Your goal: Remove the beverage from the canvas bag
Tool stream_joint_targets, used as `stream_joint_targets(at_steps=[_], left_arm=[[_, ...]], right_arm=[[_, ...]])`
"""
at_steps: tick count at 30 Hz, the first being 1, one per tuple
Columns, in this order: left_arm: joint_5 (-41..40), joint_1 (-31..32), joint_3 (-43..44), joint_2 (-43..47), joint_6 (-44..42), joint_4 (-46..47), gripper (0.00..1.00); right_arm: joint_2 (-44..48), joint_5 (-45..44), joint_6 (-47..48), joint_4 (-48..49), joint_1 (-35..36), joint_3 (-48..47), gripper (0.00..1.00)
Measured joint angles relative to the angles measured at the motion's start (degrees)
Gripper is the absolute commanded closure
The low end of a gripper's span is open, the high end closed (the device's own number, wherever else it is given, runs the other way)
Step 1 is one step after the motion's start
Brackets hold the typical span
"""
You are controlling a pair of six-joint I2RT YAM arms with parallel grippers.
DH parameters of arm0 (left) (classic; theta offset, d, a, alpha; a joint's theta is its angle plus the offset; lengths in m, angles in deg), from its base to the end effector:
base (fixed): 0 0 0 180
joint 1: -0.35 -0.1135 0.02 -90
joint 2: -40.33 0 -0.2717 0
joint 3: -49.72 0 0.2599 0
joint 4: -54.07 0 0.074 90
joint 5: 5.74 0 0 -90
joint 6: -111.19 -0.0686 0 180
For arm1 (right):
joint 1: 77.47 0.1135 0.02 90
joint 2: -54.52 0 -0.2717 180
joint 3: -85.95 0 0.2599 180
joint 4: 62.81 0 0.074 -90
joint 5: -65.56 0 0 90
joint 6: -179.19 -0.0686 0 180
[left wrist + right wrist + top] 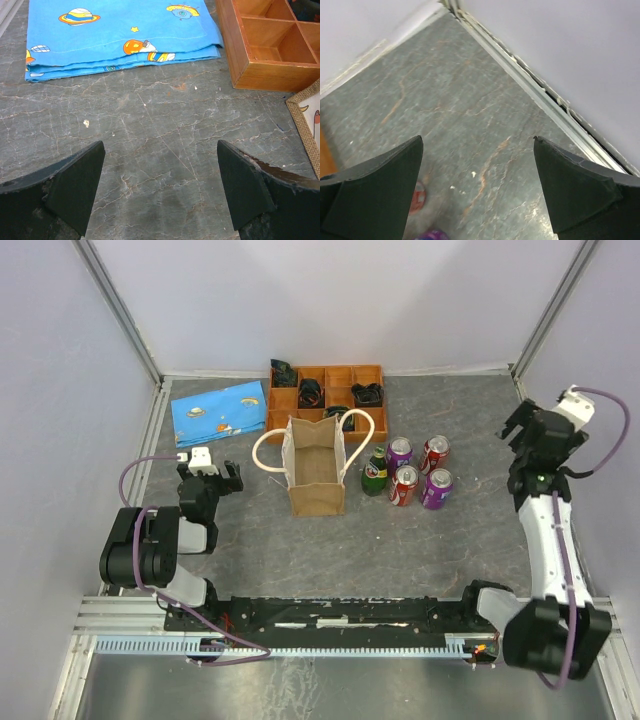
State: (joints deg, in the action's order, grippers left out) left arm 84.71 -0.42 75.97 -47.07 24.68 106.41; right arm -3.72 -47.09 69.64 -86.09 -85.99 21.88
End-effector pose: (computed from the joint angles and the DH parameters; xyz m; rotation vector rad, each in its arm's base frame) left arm 0.2740 0.0031 0.1354 -0.0583 1.7237 -0.0419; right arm 0.2597 -0.0656 0.3297 0.7079 1.7177 -0.2368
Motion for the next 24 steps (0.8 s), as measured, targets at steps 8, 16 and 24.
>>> stream_joint_targets(at_steps=[8, 16, 24], left_arm=[[0.0, 0.0, 0.0, 0.0, 0.0, 0.0, 0.01], [0.0, 0.0, 0.0, 0.0, 0.0, 0.0, 0.01], [0.0, 0.0, 0.0, 0.0, 0.0, 0.0, 0.01]], right_arm=[[-8.3, 13.0, -1.2, 0.4, -11.7, -1.9, 0.02], [-7.9, 13.7, -2.6, 0.2, -11.4, -1.5, 0.01], [-6.6, 9.3, -4.0, -2.6, -11.1, -0.5, 0.01]])
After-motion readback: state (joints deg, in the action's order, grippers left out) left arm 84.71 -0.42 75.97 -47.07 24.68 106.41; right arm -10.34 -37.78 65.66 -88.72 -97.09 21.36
